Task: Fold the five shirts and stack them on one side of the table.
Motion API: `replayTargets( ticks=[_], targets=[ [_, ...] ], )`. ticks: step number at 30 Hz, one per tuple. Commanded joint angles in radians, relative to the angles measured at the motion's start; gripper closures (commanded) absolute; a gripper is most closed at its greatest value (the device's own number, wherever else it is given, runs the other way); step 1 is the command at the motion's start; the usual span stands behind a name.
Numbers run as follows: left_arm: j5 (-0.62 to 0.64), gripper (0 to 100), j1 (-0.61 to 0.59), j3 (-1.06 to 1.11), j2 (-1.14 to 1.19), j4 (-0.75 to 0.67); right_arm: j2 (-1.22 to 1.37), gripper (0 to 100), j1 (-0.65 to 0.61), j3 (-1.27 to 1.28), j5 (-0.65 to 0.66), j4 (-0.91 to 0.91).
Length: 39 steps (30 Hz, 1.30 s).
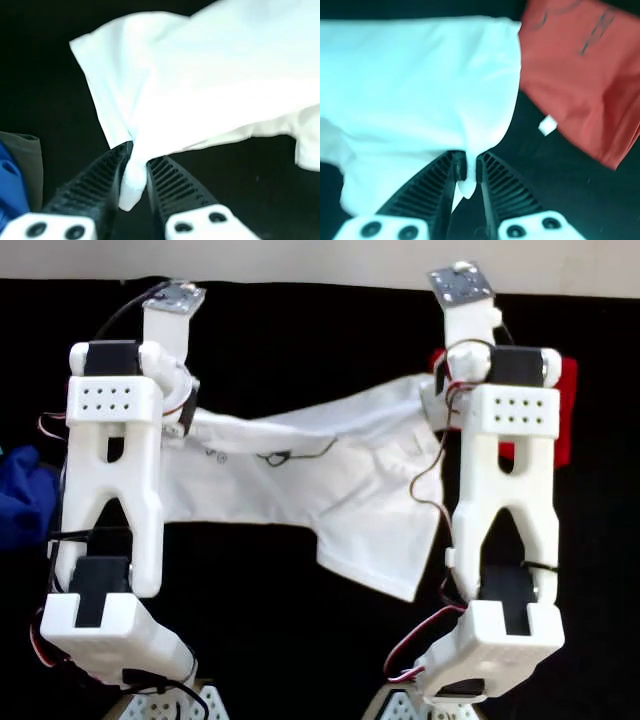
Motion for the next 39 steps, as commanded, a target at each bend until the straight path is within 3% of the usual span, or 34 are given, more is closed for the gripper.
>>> replayTargets(
  ticks=[1, 4, 8, 15, 22, 27, 31, 34, 39],
  targets=[
    [-0.068, 99, 0.010, -0.028, -0.004, 0.069, -0.010, 99.3, -0.007, -0.062, -0.006, 0.124],
    [-0.094, 99, 0.005, -0.010, -0.002, 0.107, -0.053, 99.3, -0.005, -0.025, -0.012, 0.168],
    [-0.095, 99, 0.005, 0.082, -0.002, 0.091, -0.205, 99.3, -0.041, 0.229, -0.012, 0.101],
    [-0.091, 99, 0.004, 0.300, -0.002, -0.209, -0.542, 99.3, -0.002, 0.800, -0.005, -0.257],
    [-0.092, 99, -0.008, 0.433, -0.002, -0.384, -0.591, 99.3, 0.038, 1.073, -0.005, -0.433],
    [-0.089, 96, -0.013, 0.443, -0.012, -0.370, -0.596, 98.5, 0.038, 1.129, -0.005, -0.463],
    [-0.092, 84, -0.077, 0.367, -0.012, -0.273, -0.604, 86.0, 0.036, 1.109, -0.005, -0.369],
    [-0.089, 83, -0.127, 0.257, -0.012, -0.233, -0.604, 79.6, 0.036, 1.027, -0.005, -0.295],
    [-0.086, 83, -0.142, 0.058, -0.002, -0.201, -0.601, 79.1, 0.039, 0.806, -0.011, -0.209]
  ],
)
